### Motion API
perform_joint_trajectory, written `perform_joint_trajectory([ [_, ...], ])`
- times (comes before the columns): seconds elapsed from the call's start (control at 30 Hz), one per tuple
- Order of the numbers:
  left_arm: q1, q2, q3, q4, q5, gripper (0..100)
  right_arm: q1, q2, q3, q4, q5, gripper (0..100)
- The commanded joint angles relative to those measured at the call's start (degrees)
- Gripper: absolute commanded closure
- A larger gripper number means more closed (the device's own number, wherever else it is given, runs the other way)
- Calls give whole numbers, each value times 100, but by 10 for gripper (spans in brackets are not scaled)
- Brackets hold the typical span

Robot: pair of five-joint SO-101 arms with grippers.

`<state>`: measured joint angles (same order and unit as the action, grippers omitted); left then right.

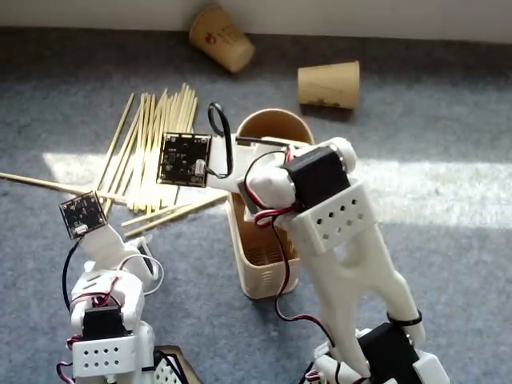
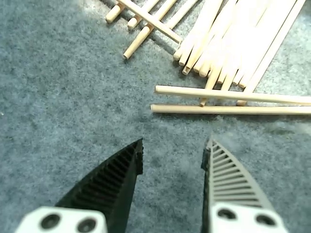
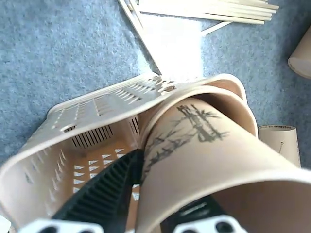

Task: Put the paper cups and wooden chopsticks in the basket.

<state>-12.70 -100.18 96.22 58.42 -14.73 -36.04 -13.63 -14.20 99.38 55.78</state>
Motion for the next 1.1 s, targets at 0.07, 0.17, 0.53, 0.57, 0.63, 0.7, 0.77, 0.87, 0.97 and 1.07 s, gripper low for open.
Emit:
perform_joint_trajectory([
  [0.07, 31, -57, 101, -97, 9, 786, 84, 356, -13, 136, -53, 992],
  [0.17, 31, -57, 101, -97, 9, 786, 119, 426, -444, 136, -62, 956],
  [0.53, 31, -57, 101, -97, 9, 786, 409, 400, -1719, 145, -18, 767],
  [0.57, 40, -57, 101, -97, 9, 786, 541, 391, -1886, 145, -26, 767],
  [0.63, 40, -57, 101, -105, 9, 786, 760, 382, -2255, 145, -53, 767],
  [0.7, 40, -57, 101, -105, 9, 786, 910, 374, -2527, 154, -53, 767],
  [0.77, 48, -57, 101, -105, 9, 786, 954, 374, -2668, 163, -53, 767],
  [0.87, 48, -57, 101, -114, 9, 786, 901, 365, -2501, 163, -53, 767],
  [0.97, 31, -57, 101, -114, 9, 786, 699, 365, -2202, 171, -62, 767],
  [1.07, 31, -57, 101, -114, 9, 786, 382, 365, -1578, 171, -53, 767],
])
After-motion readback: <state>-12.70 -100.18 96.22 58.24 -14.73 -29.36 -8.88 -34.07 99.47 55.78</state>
